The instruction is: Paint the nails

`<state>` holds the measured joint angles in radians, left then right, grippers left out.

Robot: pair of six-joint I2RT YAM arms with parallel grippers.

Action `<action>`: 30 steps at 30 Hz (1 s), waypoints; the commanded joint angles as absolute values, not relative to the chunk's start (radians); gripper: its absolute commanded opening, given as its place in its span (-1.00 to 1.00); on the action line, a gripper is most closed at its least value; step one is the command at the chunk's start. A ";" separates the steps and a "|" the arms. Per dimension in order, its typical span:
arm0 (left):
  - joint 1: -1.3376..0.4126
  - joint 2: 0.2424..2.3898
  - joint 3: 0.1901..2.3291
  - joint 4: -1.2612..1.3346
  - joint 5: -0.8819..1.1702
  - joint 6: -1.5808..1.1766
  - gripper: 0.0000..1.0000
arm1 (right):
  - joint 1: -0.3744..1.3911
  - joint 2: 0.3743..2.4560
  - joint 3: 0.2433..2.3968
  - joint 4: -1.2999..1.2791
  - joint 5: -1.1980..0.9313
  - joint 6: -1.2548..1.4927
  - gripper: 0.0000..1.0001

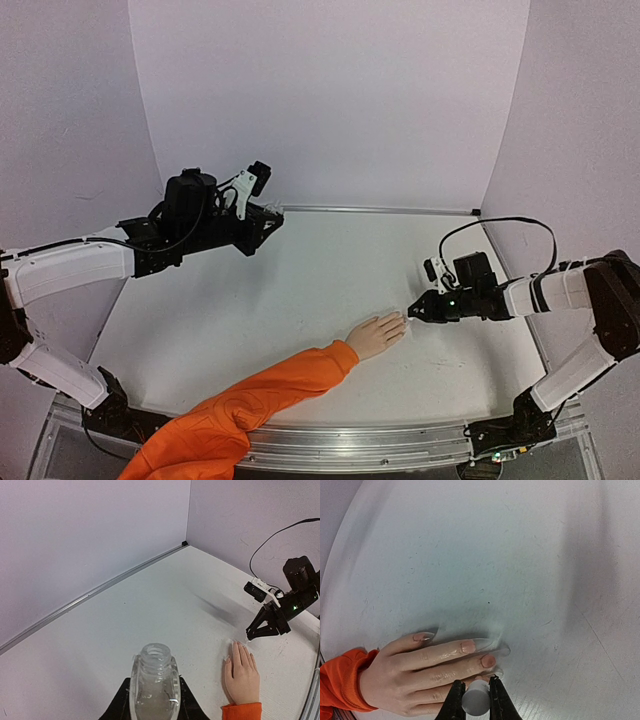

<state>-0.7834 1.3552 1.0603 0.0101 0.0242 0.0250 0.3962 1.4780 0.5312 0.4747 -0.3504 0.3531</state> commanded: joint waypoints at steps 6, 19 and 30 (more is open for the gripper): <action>-0.778 1.313 1.082 0.069 0.026 0.028 -1.00 | 0.403 1.485 0.553 0.483 -0.328 0.362 -1.00; -0.778 1.303 1.073 0.070 0.018 0.032 -1.00 | 0.402 1.496 0.566 0.486 -0.293 0.377 -1.00; -0.776 1.301 1.072 0.070 0.017 0.034 -1.00 | 0.403 1.504 0.568 0.499 -0.270 0.392 -1.00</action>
